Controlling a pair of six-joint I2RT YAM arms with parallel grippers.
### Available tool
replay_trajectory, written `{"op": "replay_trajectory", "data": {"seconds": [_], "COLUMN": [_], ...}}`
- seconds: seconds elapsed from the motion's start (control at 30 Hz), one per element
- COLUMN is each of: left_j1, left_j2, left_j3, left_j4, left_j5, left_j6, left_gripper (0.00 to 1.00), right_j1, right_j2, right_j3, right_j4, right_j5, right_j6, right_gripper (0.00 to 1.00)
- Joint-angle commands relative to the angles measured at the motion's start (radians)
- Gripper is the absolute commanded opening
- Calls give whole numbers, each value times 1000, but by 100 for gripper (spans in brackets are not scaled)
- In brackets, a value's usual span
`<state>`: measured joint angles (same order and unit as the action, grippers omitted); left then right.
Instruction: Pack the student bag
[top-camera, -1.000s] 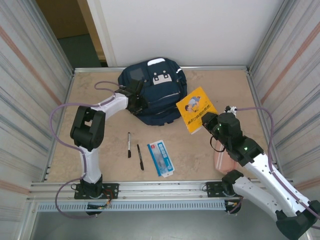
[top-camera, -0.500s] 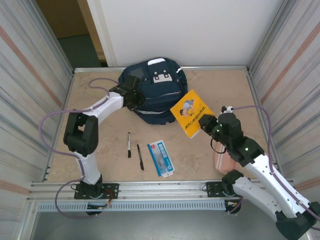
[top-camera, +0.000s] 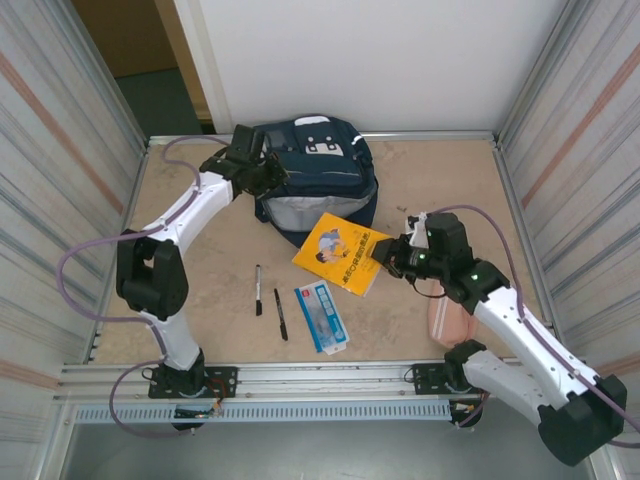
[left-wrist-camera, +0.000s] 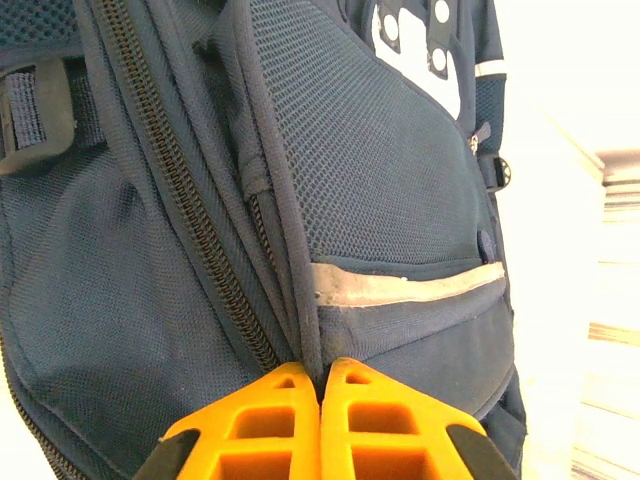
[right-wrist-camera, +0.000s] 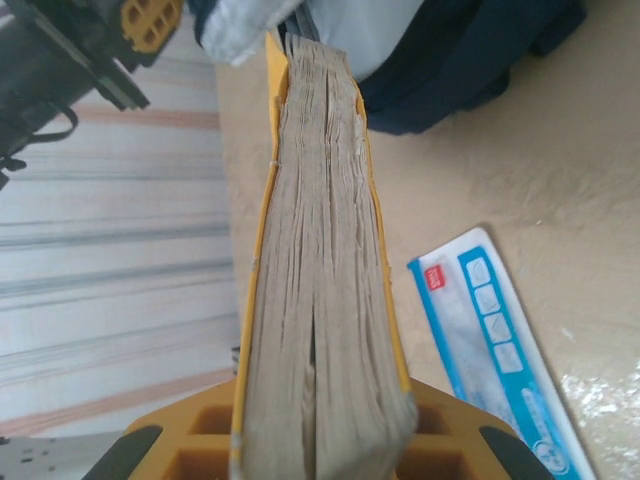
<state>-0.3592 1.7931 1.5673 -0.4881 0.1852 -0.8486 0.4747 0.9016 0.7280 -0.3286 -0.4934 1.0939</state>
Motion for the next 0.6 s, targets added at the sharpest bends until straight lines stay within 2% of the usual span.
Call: {"op": "replay_trajectory", "data": {"seconds": [0.0, 0.17, 0.27, 0.4, 0.47, 0.57], "left_j1": [6, 6, 5, 6, 6, 6], "left_j2": [-91, -95, -104, -135, -153, -178], "left_j3": [29, 34, 18, -31, -55, -114], "left_j4": [99, 123, 124, 131, 136, 163], "left_j5": [97, 202, 247, 250, 257, 266], "left_j6": [-36, -67, -69, -44, -25, 25], "left_gripper": [0, 0, 0, 0, 0, 2], "right_j1": [-15, -80, -113, -146, -144, -145], "right_j2": [37, 154, 192, 237, 248, 250], "right_j3": [2, -22, -48, -85, -99, -81], "right_j4": [131, 299, 383, 527, 617, 658], "right_j5": [-85, -81, -8, 77, 119, 155], "right_j6": [67, 233, 269, 355, 364, 299], "right_gripper": [0, 0, 0, 0, 0, 0]}}
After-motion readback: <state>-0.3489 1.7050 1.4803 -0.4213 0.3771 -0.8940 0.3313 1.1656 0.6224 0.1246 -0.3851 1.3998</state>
